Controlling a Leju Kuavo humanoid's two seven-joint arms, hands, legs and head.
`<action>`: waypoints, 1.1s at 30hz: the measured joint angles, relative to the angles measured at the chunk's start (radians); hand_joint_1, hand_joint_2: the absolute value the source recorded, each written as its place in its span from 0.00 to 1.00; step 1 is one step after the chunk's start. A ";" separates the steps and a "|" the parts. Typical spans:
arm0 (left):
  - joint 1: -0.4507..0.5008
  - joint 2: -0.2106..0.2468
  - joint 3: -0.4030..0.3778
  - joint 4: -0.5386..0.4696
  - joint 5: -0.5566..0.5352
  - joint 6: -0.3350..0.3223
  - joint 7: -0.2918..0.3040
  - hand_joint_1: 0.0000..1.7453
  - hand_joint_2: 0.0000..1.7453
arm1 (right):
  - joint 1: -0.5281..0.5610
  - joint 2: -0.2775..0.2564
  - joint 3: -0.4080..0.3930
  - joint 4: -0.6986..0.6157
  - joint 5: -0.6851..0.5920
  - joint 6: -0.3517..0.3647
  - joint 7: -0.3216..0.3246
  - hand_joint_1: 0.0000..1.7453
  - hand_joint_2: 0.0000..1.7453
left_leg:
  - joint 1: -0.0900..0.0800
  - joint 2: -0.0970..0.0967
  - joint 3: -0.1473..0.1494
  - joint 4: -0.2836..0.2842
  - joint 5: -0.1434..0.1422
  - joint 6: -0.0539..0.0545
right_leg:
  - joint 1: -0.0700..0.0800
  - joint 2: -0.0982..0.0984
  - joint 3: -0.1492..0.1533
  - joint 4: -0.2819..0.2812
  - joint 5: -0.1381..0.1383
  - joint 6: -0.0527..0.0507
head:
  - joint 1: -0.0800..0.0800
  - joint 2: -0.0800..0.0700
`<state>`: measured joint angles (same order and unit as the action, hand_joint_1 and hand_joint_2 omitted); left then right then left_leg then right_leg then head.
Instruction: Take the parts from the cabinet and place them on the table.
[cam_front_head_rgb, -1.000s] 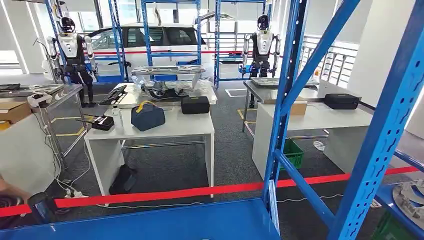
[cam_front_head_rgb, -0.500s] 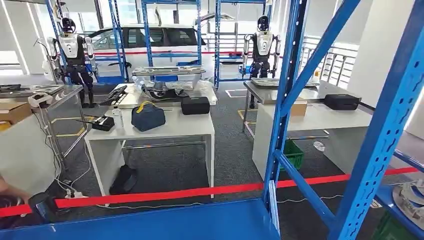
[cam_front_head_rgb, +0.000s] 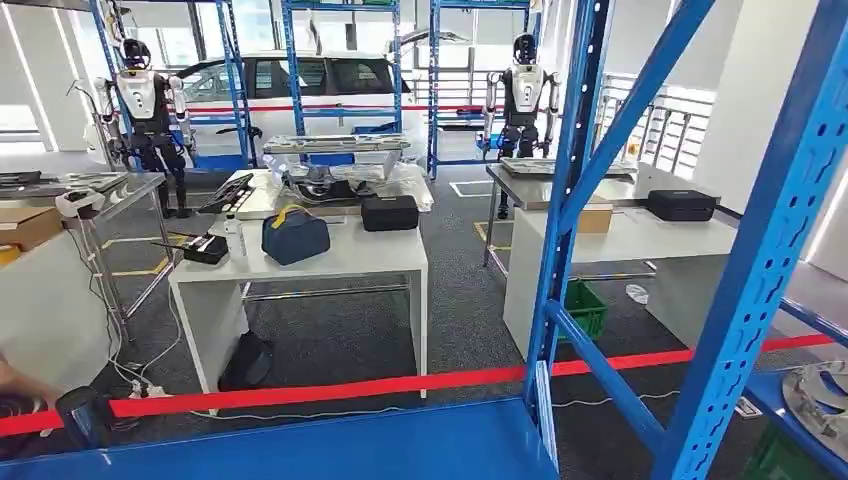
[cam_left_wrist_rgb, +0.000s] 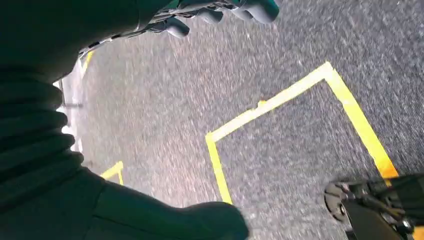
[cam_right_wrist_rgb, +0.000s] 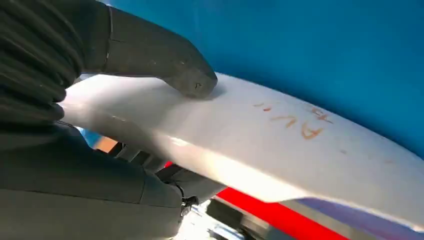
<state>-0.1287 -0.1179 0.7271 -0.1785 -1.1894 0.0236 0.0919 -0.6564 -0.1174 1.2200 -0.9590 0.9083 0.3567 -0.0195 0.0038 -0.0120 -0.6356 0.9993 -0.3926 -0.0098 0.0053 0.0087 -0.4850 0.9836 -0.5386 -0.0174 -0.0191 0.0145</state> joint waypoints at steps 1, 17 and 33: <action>0.001 0.003 0.008 0.000 0.008 -0.004 0.000 0.00 1.00 | -0.020 0.019 0.003 0.013 -0.007 0.010 -0.016 1.00 1.00 | 0.000 0.001 0.000 0.000 0.000 0.000 | 0.000 0.000 0.000 0.000 0.000 0.000 | 0.000 0.000; 0.005 -0.015 0.034 0.000 0.006 0.033 0.011 0.00 1.00 | -0.043 0.053 0.020 0.090 -0.038 -0.088 0.001 1.00 1.00 | 0.000 -0.005 0.000 0.000 0.000 -0.001 | -0.001 -0.004 0.001 0.000 -0.001 0.001 | 0.000 0.000; -0.011 -0.011 0.035 0.000 -0.001 -0.005 0.014 0.00 1.00 | 0.018 0.038 -0.347 -0.342 -0.102 -0.576 -0.090 1.00 1.00 | 0.005 0.002 0.015 -0.025 0.009 0.016 | -0.008 -0.004 0.009 0.003 -0.007 0.018 | 0.000 0.000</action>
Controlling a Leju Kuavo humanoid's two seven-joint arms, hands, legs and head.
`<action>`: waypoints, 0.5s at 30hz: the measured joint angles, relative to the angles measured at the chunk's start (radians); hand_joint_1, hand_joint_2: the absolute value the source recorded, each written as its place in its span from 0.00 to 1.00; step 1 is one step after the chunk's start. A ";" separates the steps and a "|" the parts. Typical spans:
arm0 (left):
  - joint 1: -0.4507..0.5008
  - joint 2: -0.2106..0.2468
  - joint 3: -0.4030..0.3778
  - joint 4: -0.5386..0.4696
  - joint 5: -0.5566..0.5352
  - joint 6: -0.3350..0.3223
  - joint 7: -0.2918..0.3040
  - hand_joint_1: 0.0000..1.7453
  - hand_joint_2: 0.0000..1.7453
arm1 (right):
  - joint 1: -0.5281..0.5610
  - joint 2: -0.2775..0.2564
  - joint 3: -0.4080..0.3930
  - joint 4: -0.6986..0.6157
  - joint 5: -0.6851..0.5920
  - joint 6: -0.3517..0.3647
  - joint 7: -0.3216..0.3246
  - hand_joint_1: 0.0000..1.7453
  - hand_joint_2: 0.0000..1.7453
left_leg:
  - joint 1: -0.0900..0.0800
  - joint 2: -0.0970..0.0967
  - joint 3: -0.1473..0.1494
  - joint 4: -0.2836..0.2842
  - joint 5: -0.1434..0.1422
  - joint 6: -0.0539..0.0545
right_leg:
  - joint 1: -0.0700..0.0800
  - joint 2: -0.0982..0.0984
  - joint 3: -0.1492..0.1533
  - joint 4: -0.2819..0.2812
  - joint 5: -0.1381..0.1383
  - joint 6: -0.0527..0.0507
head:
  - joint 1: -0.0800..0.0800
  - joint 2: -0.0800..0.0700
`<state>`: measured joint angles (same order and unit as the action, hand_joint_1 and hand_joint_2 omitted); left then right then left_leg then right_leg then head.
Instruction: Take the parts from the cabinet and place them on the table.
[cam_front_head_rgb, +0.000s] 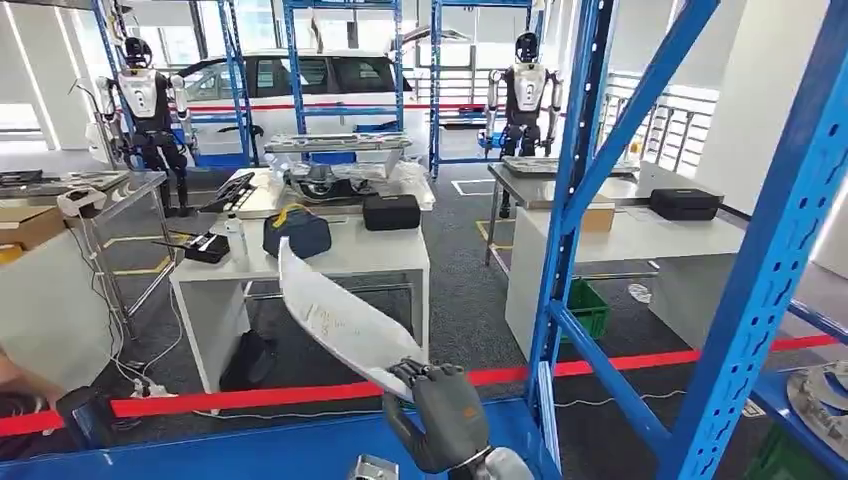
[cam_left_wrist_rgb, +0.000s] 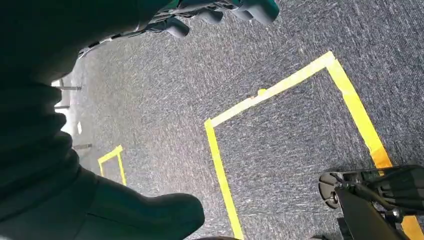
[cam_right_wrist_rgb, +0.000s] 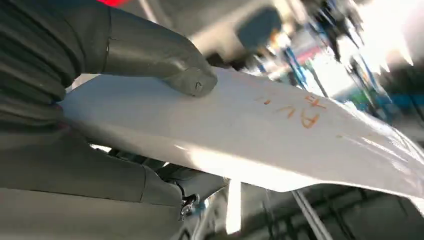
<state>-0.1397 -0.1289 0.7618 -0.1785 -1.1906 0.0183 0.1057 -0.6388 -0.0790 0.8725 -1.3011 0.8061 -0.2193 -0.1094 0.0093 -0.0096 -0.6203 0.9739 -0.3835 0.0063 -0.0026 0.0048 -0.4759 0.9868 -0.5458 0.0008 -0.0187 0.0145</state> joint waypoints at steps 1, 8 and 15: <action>-0.002 0.000 0.000 0.000 0.000 0.000 0.000 0.00 1.00 | 0.000 0.000 -0.013 -0.023 -0.004 0.001 -0.011 1.00 1.00 | 0.001 0.002 0.001 -0.004 0.003 0.005 | 0.002 -0.001 -0.022 0.042 -0.032 0.001 | 0.001 0.000; -0.009 0.001 0.000 0.000 -0.034 -0.022 0.024 0.00 1.00 | 0.037 -0.009 -0.037 -0.096 -0.008 0.009 -0.026 1.00 1.00 | 0.011 0.006 -0.029 0.019 0.012 -0.012 | -0.022 -0.001 -0.089 0.149 -0.037 0.021 | 0.003 0.000; -0.018 0.009 -0.001 -0.003 -0.055 -0.032 0.032 0.00 1.00 | 0.067 -0.022 -0.042 -0.154 0.004 0.006 -0.013 1.00 1.00 | 0.016 0.003 -0.061 0.032 0.028 -0.070 | -0.022 0.000 -0.087 0.061 0.032 -0.026 | -0.001 0.000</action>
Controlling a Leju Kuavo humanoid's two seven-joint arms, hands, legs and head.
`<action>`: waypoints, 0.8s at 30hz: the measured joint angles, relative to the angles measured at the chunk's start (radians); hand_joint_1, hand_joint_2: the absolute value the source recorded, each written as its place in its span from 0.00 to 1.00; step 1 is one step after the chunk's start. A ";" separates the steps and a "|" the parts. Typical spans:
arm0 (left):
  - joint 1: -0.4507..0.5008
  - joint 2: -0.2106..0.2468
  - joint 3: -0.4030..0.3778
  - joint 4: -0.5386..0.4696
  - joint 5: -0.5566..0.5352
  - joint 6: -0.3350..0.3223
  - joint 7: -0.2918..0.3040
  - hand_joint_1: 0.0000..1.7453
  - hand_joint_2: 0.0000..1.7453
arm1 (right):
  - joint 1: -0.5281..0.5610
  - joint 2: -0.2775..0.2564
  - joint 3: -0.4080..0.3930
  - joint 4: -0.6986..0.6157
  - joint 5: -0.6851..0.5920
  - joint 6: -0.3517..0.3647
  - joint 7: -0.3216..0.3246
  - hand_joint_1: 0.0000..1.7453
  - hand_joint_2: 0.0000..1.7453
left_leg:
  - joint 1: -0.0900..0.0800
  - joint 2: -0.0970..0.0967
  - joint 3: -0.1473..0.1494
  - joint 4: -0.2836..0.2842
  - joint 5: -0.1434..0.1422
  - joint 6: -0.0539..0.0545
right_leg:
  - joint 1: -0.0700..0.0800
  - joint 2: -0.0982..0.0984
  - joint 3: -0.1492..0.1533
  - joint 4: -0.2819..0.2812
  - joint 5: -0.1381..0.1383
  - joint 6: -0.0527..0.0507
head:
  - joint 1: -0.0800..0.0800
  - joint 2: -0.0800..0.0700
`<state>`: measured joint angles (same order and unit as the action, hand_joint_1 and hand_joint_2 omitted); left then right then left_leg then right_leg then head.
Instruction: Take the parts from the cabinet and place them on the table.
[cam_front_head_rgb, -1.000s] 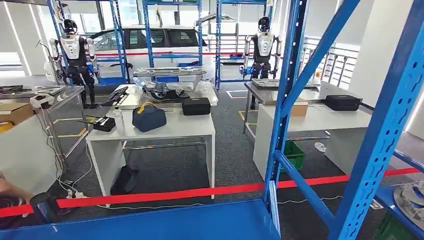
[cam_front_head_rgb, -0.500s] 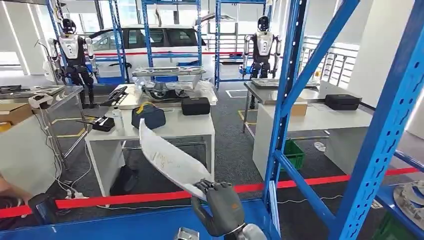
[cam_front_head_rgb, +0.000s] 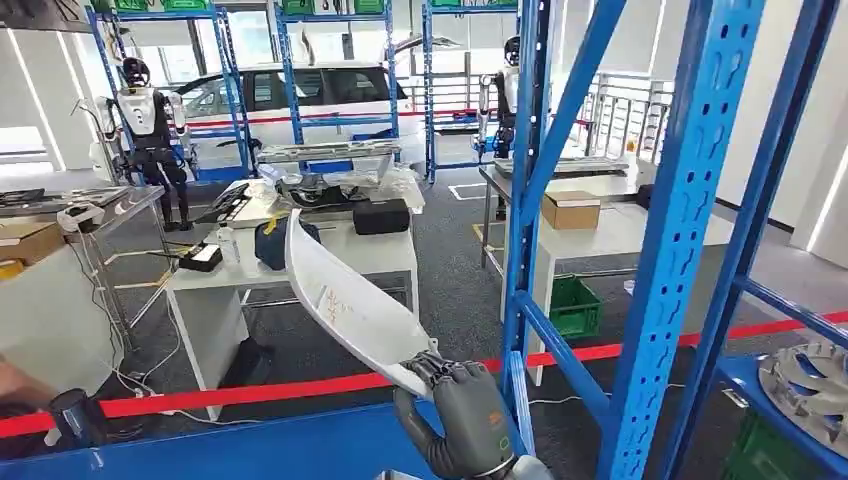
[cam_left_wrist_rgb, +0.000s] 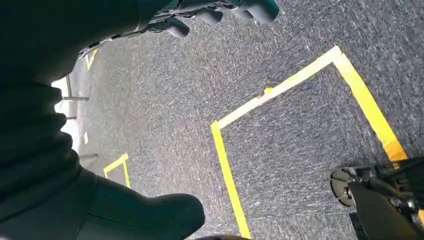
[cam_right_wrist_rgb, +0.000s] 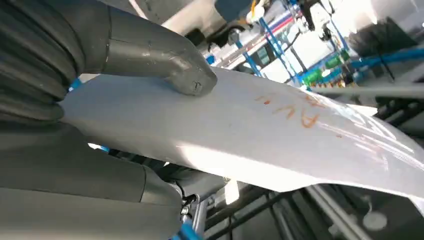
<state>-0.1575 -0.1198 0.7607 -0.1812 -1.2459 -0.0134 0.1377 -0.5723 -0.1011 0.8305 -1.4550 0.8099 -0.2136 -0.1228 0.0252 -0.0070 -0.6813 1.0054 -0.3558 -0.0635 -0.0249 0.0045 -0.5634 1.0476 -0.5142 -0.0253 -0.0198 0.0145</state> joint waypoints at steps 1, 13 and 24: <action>0.000 0.000 0.000 0.000 -0.002 0.000 0.000 0.00 1.00 | 0.002 0.000 0.000 -0.005 0.002 0.001 0.004 1.00 1.00 | 0.000 0.003 -0.013 0.031 -0.044 -0.002 | 0.001 0.000 -0.004 0.000 0.009 -0.008 | -0.001 0.000; 0.002 0.010 0.000 -0.002 0.018 0.003 -0.018 0.00 1.00 | 0.014 0.023 0.027 -0.008 0.016 0.021 0.023 1.00 1.00 | -0.033 0.004 0.137 0.009 -0.144 0.043 | 0.016 -0.008 -0.077 -0.003 0.088 0.011 | -0.001 0.000; 0.019 0.013 0.000 -0.002 0.033 0.010 -0.042 0.00 1.00 | 0.013 0.028 0.056 -0.005 0.020 0.043 0.023 1.00 1.00 | -0.021 0.013 0.007 0.011 -0.029 0.066 | 0.013 -0.005 -0.033 0.144 -0.026 0.040 | 0.003 0.000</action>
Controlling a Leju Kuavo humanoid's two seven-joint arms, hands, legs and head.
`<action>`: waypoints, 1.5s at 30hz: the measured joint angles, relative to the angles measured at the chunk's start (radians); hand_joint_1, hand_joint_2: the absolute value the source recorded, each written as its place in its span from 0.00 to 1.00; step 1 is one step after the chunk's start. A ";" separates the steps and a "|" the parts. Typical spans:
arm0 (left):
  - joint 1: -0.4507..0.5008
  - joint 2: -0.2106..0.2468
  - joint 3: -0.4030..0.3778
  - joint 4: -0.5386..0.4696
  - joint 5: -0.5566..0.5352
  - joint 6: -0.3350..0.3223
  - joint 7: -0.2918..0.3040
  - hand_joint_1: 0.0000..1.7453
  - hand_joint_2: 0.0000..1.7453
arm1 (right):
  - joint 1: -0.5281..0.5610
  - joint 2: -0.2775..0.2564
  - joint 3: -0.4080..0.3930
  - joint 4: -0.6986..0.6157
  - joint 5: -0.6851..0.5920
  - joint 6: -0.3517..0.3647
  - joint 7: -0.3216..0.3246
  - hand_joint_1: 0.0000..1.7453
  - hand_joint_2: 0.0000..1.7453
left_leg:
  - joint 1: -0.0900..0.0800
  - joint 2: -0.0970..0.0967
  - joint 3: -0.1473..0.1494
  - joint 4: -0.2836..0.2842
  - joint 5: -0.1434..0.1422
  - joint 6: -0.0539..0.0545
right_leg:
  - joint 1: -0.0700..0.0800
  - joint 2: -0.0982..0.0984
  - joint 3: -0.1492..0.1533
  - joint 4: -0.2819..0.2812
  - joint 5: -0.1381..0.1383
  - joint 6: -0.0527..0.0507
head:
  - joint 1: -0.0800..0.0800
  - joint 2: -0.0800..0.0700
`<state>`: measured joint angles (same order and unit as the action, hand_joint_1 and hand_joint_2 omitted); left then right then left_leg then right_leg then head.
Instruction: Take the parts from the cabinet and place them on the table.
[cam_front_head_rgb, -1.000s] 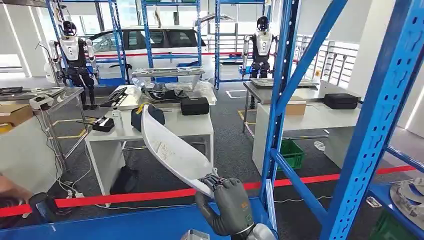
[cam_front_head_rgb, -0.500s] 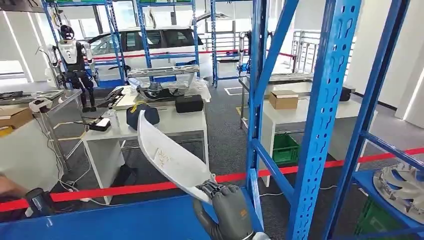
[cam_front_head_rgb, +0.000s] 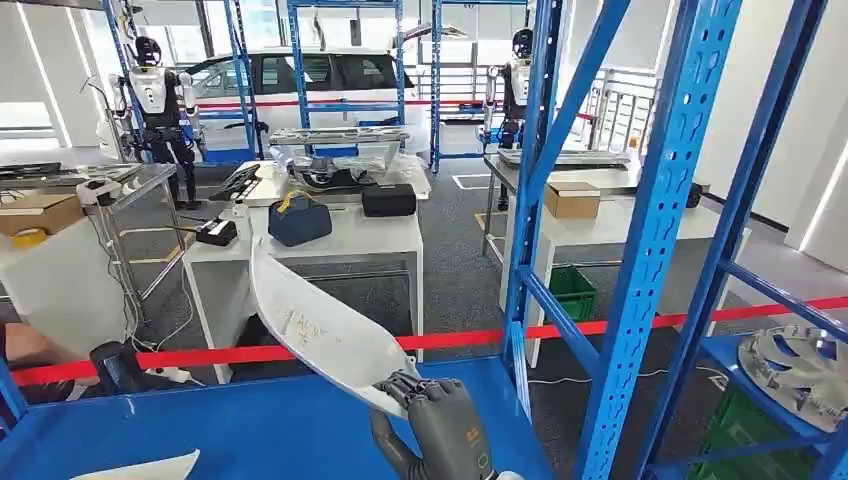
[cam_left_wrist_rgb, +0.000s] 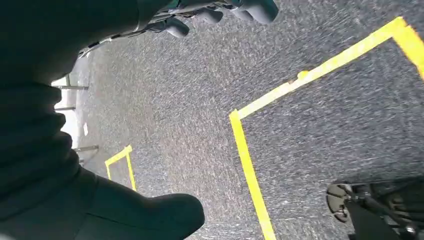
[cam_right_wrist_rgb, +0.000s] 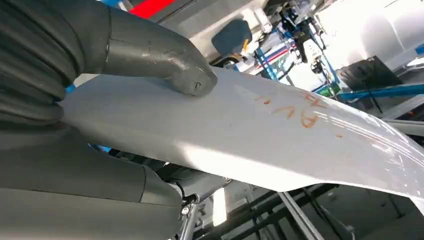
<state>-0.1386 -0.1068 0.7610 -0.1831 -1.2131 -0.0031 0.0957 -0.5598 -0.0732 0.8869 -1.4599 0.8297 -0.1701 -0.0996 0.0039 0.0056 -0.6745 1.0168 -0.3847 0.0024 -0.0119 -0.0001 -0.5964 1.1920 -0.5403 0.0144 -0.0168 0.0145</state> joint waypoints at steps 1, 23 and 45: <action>-0.001 0.000 0.000 0.000 0.000 0.000 0.000 0.00 1.00 | -0.002 0.002 0.002 0.000 0.001 0.000 0.000 1.00 1.00 | 0.000 -0.001 -0.010 0.009 0.008 -0.006 | 0.000 0.000 0.070 -0.092 -0.006 -0.004 | 0.000 0.000; 0.012 0.007 0.001 0.001 0.001 0.003 0.008 0.00 1.00 | -0.033 0.014 0.022 0.013 -0.026 0.014 -0.016 1.00 1.00 | 0.002 -0.002 0.165 -0.017 -0.129 0.008 | 0.001 -0.006 -0.105 -0.139 0.130 -0.004 | -0.008 -0.002; 0.013 0.010 0.002 0.003 -0.006 0.000 0.010 0.00 1.00 | -0.033 0.017 0.038 0.031 -0.036 0.020 0.006 1.00 1.00 | 0.011 -0.005 0.001 0.274 -0.131 -0.063 | 0.002 -0.011 -0.054 -0.180 0.130 -0.053 | -0.007 -0.003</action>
<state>-0.1253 -0.0969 0.7633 -0.1804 -1.2192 -0.0027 0.1057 -0.5926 -0.0565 0.9251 -1.4290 0.7939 -0.1499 -0.0938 0.0151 0.0005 -0.6735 1.2906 -0.5162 -0.0603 -0.0098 -0.0107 -0.6501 1.0121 -0.4100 -0.0387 -0.0240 0.0118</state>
